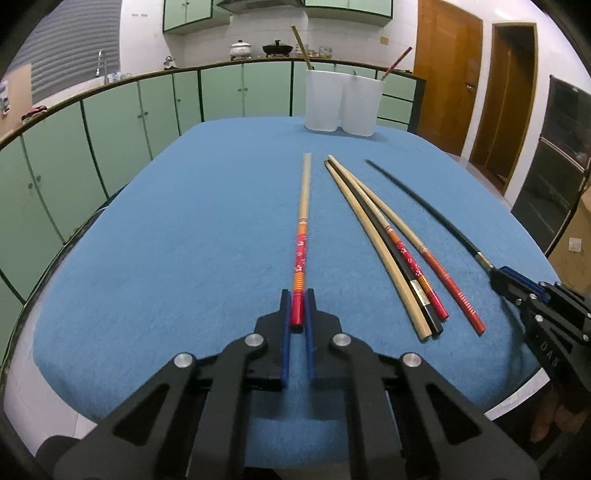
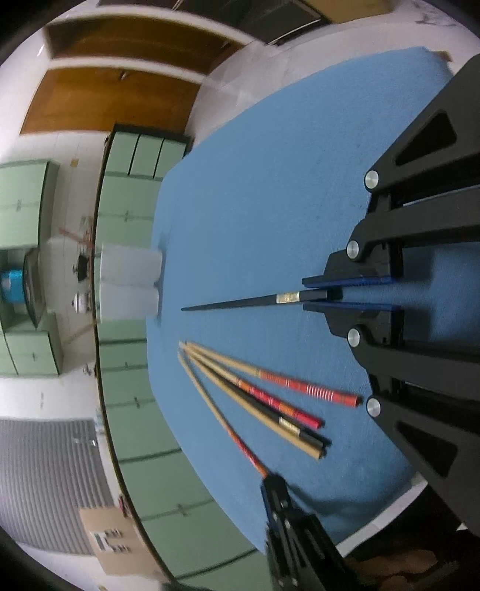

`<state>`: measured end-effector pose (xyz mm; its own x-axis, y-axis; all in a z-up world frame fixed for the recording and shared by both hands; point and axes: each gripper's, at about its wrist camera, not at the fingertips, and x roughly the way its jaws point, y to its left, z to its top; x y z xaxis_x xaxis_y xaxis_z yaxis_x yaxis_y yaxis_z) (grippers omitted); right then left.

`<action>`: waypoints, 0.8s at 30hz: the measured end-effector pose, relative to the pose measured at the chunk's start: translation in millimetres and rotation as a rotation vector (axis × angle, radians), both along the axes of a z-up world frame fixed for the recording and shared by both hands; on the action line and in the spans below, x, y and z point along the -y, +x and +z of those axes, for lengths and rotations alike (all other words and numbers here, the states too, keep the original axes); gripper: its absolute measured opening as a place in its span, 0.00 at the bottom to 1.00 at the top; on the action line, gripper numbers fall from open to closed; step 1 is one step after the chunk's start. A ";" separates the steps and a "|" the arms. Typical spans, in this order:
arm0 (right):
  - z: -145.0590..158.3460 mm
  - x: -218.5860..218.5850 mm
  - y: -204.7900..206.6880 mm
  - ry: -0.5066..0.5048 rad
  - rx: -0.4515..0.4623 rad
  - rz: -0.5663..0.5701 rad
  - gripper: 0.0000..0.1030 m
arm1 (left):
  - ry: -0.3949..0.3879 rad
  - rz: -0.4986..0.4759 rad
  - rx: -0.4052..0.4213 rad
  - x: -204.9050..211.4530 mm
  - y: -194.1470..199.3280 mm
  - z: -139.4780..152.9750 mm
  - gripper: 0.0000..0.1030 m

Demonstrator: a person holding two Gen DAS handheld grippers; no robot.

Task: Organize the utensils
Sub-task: 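Lift the red chopstick with the left tool while the right tool lifts the black chopstick toward the holder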

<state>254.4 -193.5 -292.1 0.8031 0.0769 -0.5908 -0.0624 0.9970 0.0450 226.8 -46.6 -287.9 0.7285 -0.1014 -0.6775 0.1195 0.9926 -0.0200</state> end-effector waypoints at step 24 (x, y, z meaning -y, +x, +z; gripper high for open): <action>28.4 6.8 -19.0 0.047 0.026 0.016 0.06 | -0.079 -0.004 -0.003 -19.1 -3.9 26.0 0.05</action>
<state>235.4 -200.2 -263.6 0.8165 0.1172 -0.5653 -0.0805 0.9927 0.0896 222.9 -27.5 -261.9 0.7257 -0.1574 -0.6697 0.1230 0.9875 -0.0988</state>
